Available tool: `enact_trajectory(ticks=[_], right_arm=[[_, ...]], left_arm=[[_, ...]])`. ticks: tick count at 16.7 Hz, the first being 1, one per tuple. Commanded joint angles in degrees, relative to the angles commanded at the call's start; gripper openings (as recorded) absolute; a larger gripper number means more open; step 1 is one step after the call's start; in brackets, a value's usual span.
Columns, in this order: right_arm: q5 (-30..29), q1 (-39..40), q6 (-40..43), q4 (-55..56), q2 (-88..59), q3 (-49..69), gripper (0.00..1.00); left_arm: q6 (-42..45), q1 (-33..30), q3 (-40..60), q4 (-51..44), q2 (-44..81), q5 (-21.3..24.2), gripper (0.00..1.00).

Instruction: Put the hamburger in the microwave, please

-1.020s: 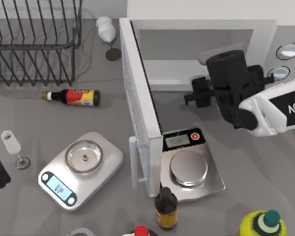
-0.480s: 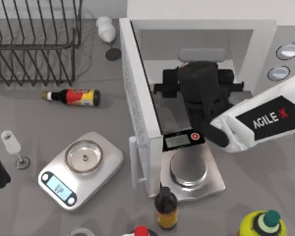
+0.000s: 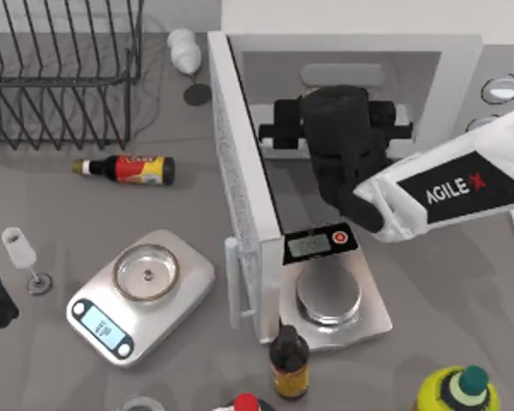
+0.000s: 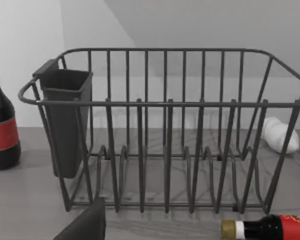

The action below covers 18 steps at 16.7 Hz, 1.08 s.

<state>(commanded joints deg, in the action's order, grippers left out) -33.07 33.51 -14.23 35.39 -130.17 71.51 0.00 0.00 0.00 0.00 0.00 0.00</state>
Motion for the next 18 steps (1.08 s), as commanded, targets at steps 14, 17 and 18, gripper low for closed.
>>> enact_trajectory(ticks=[14, 17, 18], right_arm=[[6.7, -7.6, 3.7, -12.9, -19.6, 35.9, 0.0], [7.3, -8.1, 4.0, -14.4, -21.6, 36.9, 0.0], [7.3, -8.1, 4.0, -14.4, -21.6, 36.9, 0.0]], left_arm=[[0.0, 0.0, 0.0, 0.0, 0.0, 0.0, 1.0], [0.0, 0.0, 0.0, 0.0, 0.0, 0.0, 1.0], [0.0, 0.0, 0.0, 0.0, 0.0, 0.0, 1.0]])
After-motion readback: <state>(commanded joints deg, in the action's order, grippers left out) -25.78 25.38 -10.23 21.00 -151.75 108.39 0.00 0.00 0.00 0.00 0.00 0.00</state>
